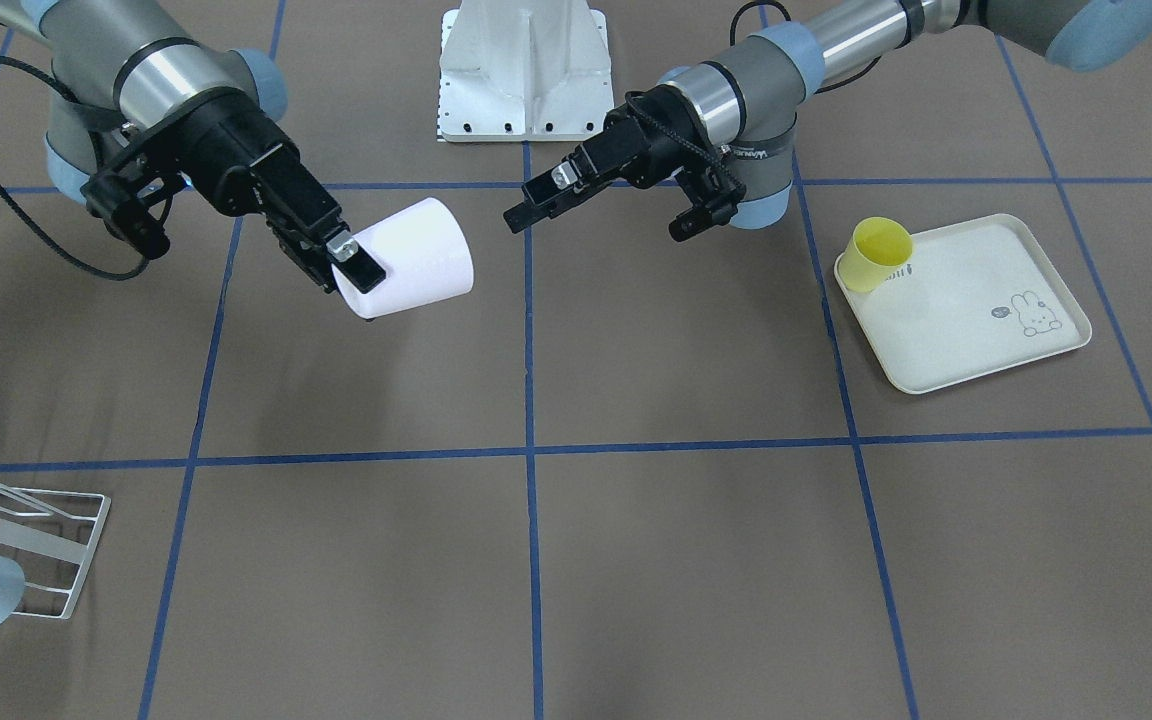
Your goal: Transfer IKEA cup to right arm and place on rack
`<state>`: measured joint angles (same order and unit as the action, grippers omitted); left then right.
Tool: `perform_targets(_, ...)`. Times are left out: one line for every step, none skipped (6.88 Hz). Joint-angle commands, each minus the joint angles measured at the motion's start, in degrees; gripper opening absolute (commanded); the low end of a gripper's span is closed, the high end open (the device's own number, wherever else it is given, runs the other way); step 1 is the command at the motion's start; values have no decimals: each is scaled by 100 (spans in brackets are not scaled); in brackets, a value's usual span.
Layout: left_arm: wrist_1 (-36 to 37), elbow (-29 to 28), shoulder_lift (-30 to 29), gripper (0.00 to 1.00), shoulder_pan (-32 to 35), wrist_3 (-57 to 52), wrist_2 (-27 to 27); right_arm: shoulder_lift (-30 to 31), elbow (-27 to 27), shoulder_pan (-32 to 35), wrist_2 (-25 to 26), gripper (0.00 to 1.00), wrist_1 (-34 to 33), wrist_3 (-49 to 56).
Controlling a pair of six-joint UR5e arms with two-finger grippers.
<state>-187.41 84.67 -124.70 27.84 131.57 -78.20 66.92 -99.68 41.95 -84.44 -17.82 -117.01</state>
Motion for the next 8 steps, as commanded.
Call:
perform_targets(360, 5, 252, 100, 116, -1171, -11, 102, 54, 365, 103, 0, -509, 833)
perform_targets(763, 40, 488, 100, 177, -1848, -28, 128, 46, 418, 304, 0, -704, 1342)
perform_targets(1237, 101, 604, 100, 282, -2368, -29, 285, 28, 419, 584, 0, -828, 1756)
perform_targets(1798, 346, 770, 100, 501, -2486, -194, 322, -7, 419, 935, 0, -1186, 2247)
perform_targets(2779, 922, 1059, 100, 929, -2600, -613, 305, -33, 402, 1374, 0, -1702, 2705)
perform_targets(4007, 1581, 1253, 100, 1317, -3202, -1131, 330, -25, 410, 1700, 0, -2003, 3040)
perform_targets(5141, 2048, 1351, 100, 1642, -3695, -1432, 444, -16, 419, 1947, 0, -2198, 3357)
perform_targets(6162, 2349, 1378, 100, 2002, -4274, -1957, 567, -16, 419, 2175, 0, -2304, 3647)
